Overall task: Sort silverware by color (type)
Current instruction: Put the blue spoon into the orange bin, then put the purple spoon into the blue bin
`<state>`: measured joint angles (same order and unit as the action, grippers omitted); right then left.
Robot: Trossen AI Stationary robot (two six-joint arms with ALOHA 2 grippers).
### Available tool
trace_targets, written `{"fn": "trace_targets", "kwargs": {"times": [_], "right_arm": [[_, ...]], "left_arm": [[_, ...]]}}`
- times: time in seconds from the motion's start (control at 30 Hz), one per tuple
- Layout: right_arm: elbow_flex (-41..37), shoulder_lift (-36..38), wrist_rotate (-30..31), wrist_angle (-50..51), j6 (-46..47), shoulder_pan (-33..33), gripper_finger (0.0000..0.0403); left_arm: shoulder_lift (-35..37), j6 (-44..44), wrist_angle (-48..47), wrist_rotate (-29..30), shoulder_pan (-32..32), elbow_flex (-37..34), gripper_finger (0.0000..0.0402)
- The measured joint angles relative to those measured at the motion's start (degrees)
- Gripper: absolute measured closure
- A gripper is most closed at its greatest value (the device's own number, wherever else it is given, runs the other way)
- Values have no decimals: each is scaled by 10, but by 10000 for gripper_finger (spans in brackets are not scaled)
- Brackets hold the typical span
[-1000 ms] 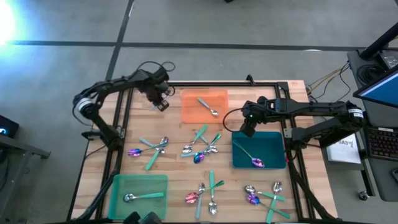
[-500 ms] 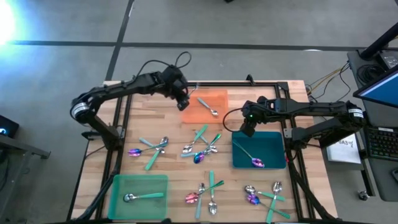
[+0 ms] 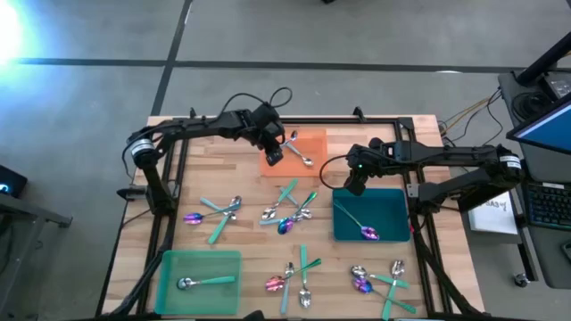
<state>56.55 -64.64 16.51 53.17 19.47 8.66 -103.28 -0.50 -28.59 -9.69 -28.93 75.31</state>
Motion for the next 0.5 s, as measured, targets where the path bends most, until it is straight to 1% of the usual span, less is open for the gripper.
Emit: {"fn": "trace_targets", "kwargs": {"times": [0.33,0.5], "right_arm": [[0,0,0,-1,0,0,257],[0,0,0,-1,0,0,257]], "left_arm": [[13,-5,12,0,10,0,312],[54,-18,-37,1,26,-13,303]]}}
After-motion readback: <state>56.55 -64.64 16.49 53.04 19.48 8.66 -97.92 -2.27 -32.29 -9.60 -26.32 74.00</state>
